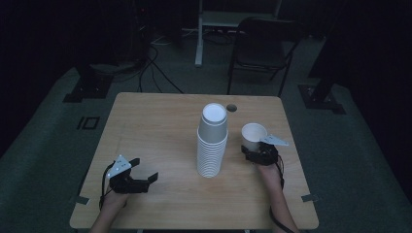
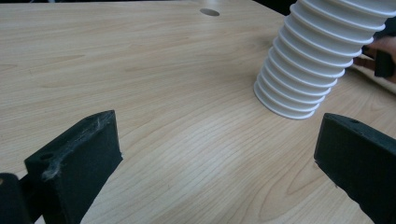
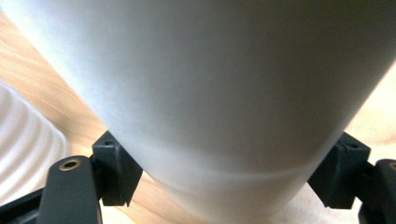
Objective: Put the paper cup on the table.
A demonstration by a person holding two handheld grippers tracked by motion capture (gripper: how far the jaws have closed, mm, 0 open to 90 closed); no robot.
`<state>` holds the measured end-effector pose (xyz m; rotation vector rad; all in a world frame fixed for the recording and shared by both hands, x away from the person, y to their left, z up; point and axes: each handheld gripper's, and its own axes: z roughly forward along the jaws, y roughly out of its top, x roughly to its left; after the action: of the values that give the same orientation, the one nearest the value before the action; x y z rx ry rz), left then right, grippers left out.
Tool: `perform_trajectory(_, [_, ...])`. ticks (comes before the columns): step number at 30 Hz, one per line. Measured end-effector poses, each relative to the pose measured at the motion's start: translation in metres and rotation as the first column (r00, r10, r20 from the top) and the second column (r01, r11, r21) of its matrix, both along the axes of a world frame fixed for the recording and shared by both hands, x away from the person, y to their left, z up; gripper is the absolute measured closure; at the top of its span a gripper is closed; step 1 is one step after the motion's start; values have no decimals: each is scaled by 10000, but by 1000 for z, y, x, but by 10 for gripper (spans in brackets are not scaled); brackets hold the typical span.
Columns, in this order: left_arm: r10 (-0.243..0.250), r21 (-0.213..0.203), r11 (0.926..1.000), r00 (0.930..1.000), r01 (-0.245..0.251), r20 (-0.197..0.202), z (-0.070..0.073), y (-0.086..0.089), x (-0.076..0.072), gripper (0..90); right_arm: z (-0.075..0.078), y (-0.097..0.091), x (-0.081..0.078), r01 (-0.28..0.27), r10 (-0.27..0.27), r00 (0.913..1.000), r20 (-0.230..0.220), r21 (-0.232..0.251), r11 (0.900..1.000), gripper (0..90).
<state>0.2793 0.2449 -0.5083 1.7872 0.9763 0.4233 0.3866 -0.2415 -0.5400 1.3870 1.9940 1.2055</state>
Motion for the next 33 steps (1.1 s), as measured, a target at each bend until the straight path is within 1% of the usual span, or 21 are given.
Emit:
perform_trajectory(1, [-5, 21, 10000, 10000, 5, 58, 1, 0, -1, 7, -7, 0, 1, 72, -73, 9998, -202, -45, 10000, 230])
perform_trajectory(2, [-14, 31, 10000, 10000, 14, 70, 1, 0, -1, 7, -8, 0, 1, 126, -129, 9997, -222, -156, 9998, 230])
perform_trajectory(5, [-2, 23, 10000, 10000, 1, 78, 1, 0, -1, 7, -8, 2, 3, 54, -61, 9995, -323, -232, 9997, 230])
perform_trajectory(6, [31, -4, 10000, 9999, -31, 134, 1, 0, -1, 7, -9, 3, 4, 78, -98, 9987, -499, -397, 9992, 230])
perform_trajectory(8, [36, 5, 10000, 9999, -36, 133, 0, 0, -1, 7, -11, 5, 6, 92, -124, 9978, -649, -502, 9987, 230])
perform_trajectory(11, [65, 53, 10000, 9999, -65, 120, 0, 0, -2, 7, -11, 6, 7, 92, -134, 9973, -726, -582, 9983, 228])
perform_trajectory(12, [76, 50, 10000, 9999, -77, 110, -1, 1, -2, 7, -11, 6, 8, 64, -124, 9957, -917, -659, 9978, 227])
perform_trajectory(14, [127, 44, 9999, 9999, -127, 106, -2, 2, -2, 7, -12, 7, 9, -21, -62, 9940, -1088, -752, 9972, 225])
perform_trajectory(16, [128, 27, 9999, 9999, -129, 105, -2, 3, -2, 7, -12, 7, 10, -21, -67, 9933, -1154, -765, 9971, 225])
perform_trajectory(17, [143, 72, 9999, 9998, -144, 120, -2, 3, -2, 7, -12, 5, 10, -41, -33, 9925, -1221, -606, 9982, 223])
perform_trajectory(18, [130, 81, 9999, 9998, -131, 119, -3, 4, -2, 7, -12, 4, 10, 6, -70, 9921, -1249, -507, 9987, 219])
perform_trajectory(19, [149, 29, 9999, 9998, -149, 102, -3, 4, -2, 6, -12, 4, 10, 32, -90, 9920, -1262, -463, 9989, 197])
perform_trajectory(20, [175, 32, 9998, 9998, -175, 109, -3, 4, -3, 7, -12, 4, 9, -6, -54, 9929, -1187, -505, 9987, 170])
perform_trajectory(21, [185, 54, 9998, 9998, -186, 124, -3, 5, -3, 7, -12, 4, 8, -36, -15, 9933, -1157, -445, 9990, 166])
perform_trajectory(22, [202, 63, 9998, 9997, -203, 112, -4, 5, -3, 7, -12, 3, 7, -144, 106, 9930, -1173, -319, 9994, 136])
perform_trajectory(24, [202, 63, 9998, 9997, -203, 112, -4, 5, -3, 7, -12, 3, 7, -191, 156, 9924, -1218, -275, 9994, 136])
perform_trajectory(25, [269, 48, 9996, 9996, -269, 88, -5, 7, -2, 7, -12, 3, 7, -191, 156, 9924, -1218, -275, 9994, 122])
perform_trajectory(26, [292, 74, 9995, 9995, -293, 87, -5, 7, -2, 7, -13, 3, 5, -219, 156, 9917, -1277, -482, 9986, 110])
perform_trajectory(27, [345, 87, 9994, 9994, -346, 88, -6, 8, -2, 7, -12, 3, 4, -241, 179, 9923, -1222, -493, 9985, 110])
perform_trajectory(29, [378, 101, 9992, 9993, -379, 78, -6, 9, -2, 7, -12, 2, 2, -274, 214, 9922, -1224, -475, 9985, 110])
perform_trajectory(33, [534, 130, 9985, 9986, -534, 21, -8, 12, -1, 7, -12, -3, -6, -328, 278, 9931, -1142, -425, 9986, 109])
